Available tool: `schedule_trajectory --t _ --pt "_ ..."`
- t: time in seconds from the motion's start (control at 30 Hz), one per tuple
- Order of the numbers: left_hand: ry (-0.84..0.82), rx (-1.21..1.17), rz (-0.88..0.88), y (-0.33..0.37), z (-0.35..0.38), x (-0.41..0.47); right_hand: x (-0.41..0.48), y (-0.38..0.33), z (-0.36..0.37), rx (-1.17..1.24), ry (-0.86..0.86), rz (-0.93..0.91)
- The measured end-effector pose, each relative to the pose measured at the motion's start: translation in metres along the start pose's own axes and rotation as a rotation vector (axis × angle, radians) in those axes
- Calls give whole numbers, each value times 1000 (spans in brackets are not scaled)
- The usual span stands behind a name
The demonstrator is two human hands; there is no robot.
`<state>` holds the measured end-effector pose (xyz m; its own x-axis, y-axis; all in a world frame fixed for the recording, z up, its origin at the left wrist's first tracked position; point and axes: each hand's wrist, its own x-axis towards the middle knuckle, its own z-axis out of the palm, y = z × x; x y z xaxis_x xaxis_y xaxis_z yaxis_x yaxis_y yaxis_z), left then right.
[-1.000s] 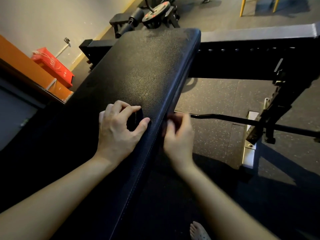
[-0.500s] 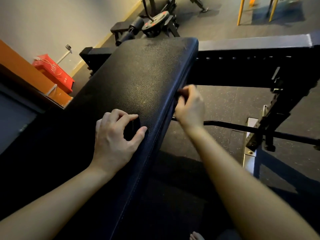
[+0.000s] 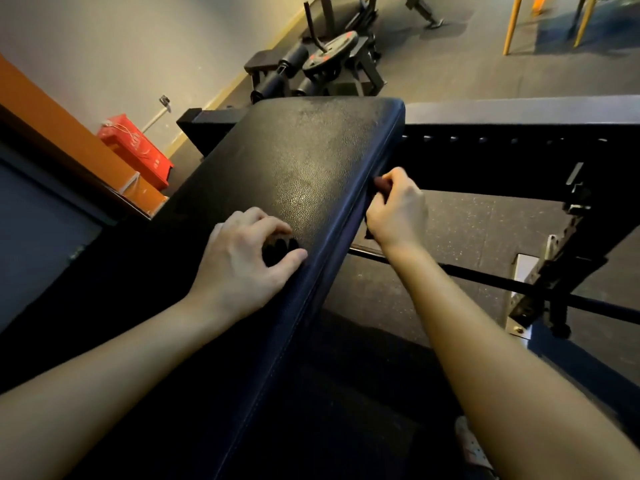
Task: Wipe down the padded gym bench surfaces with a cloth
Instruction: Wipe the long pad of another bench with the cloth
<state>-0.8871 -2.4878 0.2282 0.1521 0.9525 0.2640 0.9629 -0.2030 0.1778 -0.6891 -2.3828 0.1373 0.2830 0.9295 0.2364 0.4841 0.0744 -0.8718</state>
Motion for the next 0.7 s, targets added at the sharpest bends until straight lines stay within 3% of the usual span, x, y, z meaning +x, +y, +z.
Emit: schedule_trajectory --t 0.2,0.27,0.4,0.47,0.6,0.7 --pt "-5 -29 12 8 27 68 -110 -10 -21 131 -216 -212" --pt "-21 -26 27 10 34 83 -69 -4 -17 95 -176 -203" --pt "-35 -15 61 11 43 106 44 13 2 26 -31 15" --pt "-33 -20 58 12 46 119 27 10 0 53 -22 -7" --pt "-7 -36 60 11 60 132 -72 0 -21 161 -241 -192" --pt "19 -2 88 11 70 130 -14 10 -11 87 -163 -204"
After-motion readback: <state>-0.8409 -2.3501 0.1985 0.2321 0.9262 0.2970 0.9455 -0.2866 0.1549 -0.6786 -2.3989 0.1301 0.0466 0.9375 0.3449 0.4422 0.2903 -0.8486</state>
